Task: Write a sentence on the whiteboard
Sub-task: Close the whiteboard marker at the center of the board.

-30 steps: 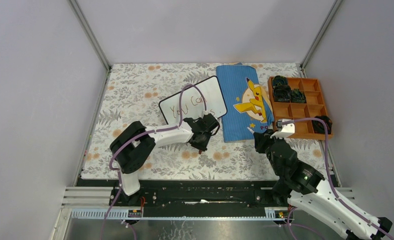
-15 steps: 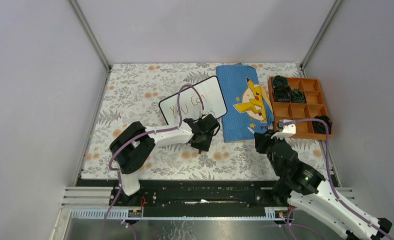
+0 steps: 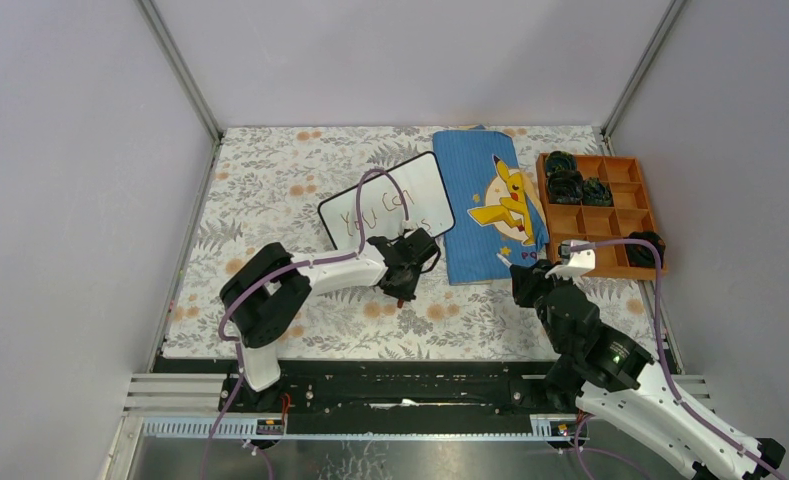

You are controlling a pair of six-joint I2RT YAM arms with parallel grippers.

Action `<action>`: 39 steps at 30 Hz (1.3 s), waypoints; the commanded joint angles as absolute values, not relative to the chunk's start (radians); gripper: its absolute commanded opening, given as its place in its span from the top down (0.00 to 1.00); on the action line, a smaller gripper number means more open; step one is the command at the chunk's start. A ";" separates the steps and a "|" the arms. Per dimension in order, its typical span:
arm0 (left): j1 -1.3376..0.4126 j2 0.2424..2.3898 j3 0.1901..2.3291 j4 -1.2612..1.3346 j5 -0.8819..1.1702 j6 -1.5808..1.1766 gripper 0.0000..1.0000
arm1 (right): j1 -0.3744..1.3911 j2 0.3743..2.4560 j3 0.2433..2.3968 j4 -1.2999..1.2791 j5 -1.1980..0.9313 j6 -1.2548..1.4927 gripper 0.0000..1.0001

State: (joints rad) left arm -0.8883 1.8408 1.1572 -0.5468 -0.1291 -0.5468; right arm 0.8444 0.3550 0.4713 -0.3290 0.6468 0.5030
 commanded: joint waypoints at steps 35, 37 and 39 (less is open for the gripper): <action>-0.511 1.044 1.146 -0.077 0.138 -0.776 1.00 | 0.970 0.823 0.796 0.501 0.671 0.059 1.00; -0.477 1.013 1.124 -0.013 0.159 -0.833 1.00 | 1.064 0.883 0.815 0.675 0.711 -0.104 1.00; -0.441 0.984 1.091 0.083 0.181 -0.907 1.00 | 1.153 0.937 0.820 0.856 0.724 -0.254 1.00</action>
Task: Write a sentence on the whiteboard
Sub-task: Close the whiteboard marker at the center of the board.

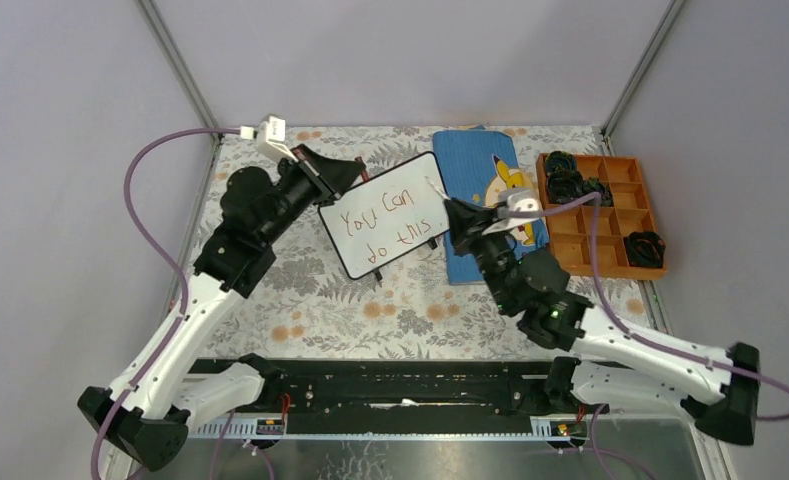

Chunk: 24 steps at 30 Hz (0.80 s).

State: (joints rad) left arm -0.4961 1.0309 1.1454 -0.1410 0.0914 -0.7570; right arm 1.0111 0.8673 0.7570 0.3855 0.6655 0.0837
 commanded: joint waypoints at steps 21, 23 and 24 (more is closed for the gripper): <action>-0.320 0.805 0.936 0.515 0.316 -1.351 1.00 | 1.557 1.338 0.859 1.708 0.567 -1.032 1.00; -0.320 0.799 0.910 0.543 0.324 -1.382 1.00 | 1.557 1.337 0.858 1.707 0.567 -1.011 1.00; -0.320 0.796 0.894 0.558 0.327 -1.400 1.00 | 1.557 1.334 0.857 1.706 0.568 -0.995 1.00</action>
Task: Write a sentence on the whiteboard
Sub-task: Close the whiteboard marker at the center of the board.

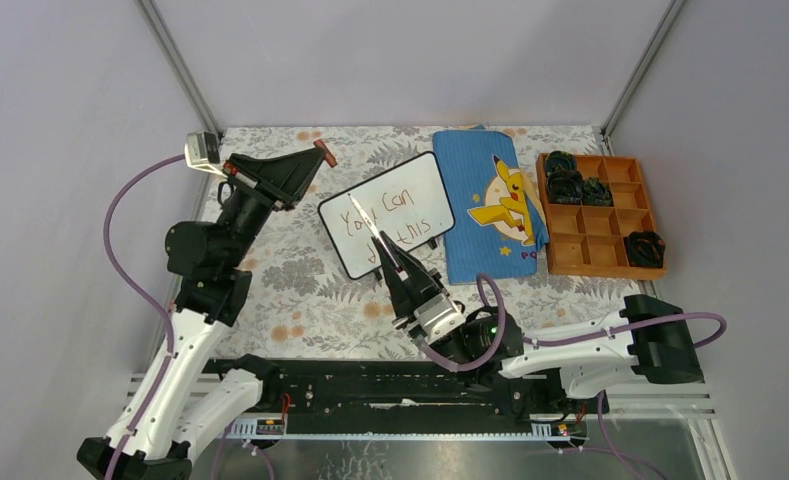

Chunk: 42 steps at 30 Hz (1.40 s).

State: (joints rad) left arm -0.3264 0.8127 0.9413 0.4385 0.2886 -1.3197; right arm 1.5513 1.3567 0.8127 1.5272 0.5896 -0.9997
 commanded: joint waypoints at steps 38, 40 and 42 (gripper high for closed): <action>-0.330 0.774 0.894 0.585 0.377 -1.445 1.00 | 1.557 1.384 0.956 1.706 0.602 -0.877 1.00; -0.331 0.775 0.898 0.585 0.376 -1.442 1.00 | 1.557 1.386 0.954 1.707 0.603 -0.876 1.00; -0.331 0.775 0.899 0.585 0.378 -1.442 1.00 | 1.558 1.390 0.956 1.707 0.607 -0.878 1.00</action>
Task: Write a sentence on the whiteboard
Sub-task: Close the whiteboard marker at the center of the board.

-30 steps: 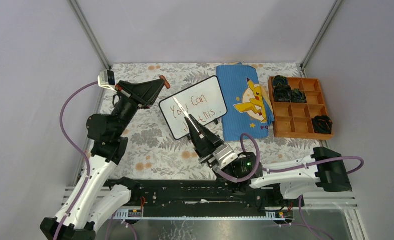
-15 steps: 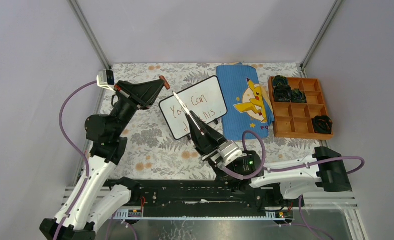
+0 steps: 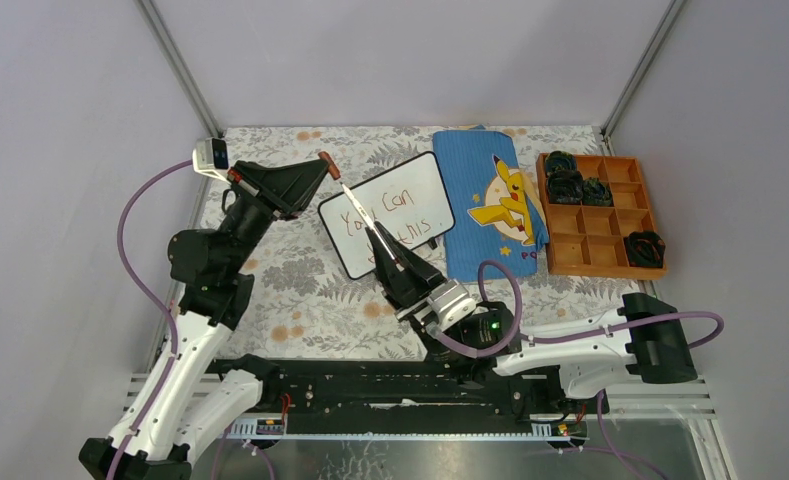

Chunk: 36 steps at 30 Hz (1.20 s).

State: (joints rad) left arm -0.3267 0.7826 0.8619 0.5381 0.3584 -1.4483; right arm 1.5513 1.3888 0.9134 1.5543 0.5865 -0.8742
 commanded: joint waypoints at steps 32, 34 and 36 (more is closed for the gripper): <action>-0.350 0.767 0.884 0.556 0.385 -1.418 1.00 | 1.556 1.414 0.986 1.706 0.618 -0.894 1.00; -0.350 0.766 0.884 0.556 0.385 -1.418 1.00 | 1.556 1.416 0.990 1.706 0.621 -0.897 1.00; -0.351 0.766 0.884 0.555 0.387 -1.417 1.00 | 1.556 1.417 0.992 1.704 0.621 -0.897 1.00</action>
State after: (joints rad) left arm -0.3416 0.7784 0.8711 0.5365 0.3603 -1.4368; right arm 1.5513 1.4136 0.9352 1.5551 0.6106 -0.8806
